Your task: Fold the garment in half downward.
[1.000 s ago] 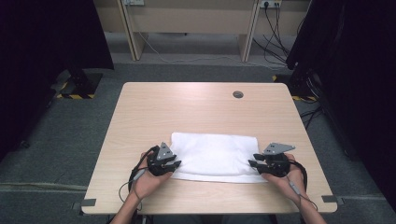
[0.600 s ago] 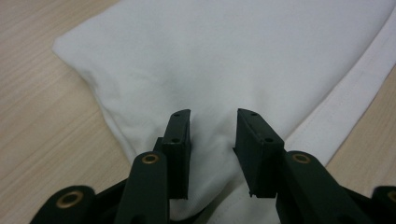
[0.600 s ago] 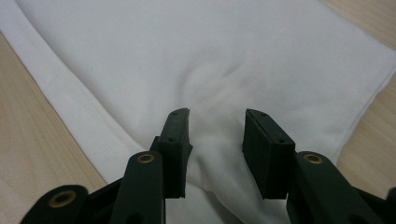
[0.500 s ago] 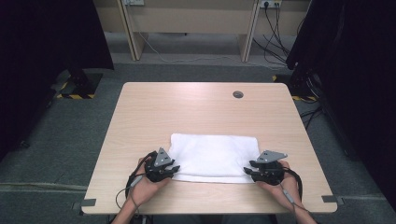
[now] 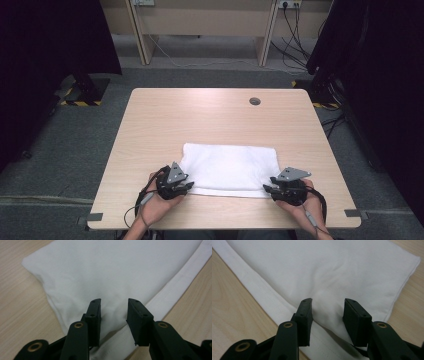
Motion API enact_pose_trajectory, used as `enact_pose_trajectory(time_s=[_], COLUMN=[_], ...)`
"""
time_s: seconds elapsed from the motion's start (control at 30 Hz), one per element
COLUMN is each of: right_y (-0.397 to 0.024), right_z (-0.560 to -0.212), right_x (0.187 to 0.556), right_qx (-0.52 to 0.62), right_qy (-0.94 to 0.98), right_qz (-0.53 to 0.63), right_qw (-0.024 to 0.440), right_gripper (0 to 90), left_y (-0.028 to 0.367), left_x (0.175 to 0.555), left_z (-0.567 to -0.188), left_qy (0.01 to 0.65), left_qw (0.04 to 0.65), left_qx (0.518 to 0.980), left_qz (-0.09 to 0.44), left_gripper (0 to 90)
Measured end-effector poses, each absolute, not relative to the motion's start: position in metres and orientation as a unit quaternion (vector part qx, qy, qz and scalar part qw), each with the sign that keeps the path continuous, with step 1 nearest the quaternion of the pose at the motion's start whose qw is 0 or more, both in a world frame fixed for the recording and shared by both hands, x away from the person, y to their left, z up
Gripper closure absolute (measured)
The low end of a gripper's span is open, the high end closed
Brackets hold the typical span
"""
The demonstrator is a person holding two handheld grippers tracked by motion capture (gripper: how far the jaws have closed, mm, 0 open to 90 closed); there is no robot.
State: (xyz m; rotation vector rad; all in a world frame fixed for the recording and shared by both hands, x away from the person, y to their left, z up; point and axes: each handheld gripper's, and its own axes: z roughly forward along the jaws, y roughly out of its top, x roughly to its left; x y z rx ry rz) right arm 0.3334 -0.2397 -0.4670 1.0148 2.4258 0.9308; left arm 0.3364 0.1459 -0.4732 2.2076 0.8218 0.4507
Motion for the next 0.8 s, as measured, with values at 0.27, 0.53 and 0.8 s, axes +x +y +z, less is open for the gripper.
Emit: enact_pose_trajectory(time_s=[0.27,0.53,0.8], right_y=[-0.242,-0.24,-0.238], right_z=[-0.471,-0.47,-0.468], right_x=[0.328,0.343,0.357], right_qx=[0.357,0.363,0.373], right_qy=[0.849,0.85,0.849], right_qz=[0.341,0.334,0.327], right_qw=[0.185,0.183,0.182], right_gripper=[59.6,60.0,58.0], left_y=[0.147,0.145,0.144], left_x=[0.331,0.346,0.356], left_z=[-0.475,-0.474,-0.473], left_qy=[0.321,0.326,0.327], left_qw=[0.364,0.36,0.36], left_qx=[0.855,0.855,0.855], left_qz=[0.184,0.183,0.181], left_gripper=[63.8,63.9,62.1])
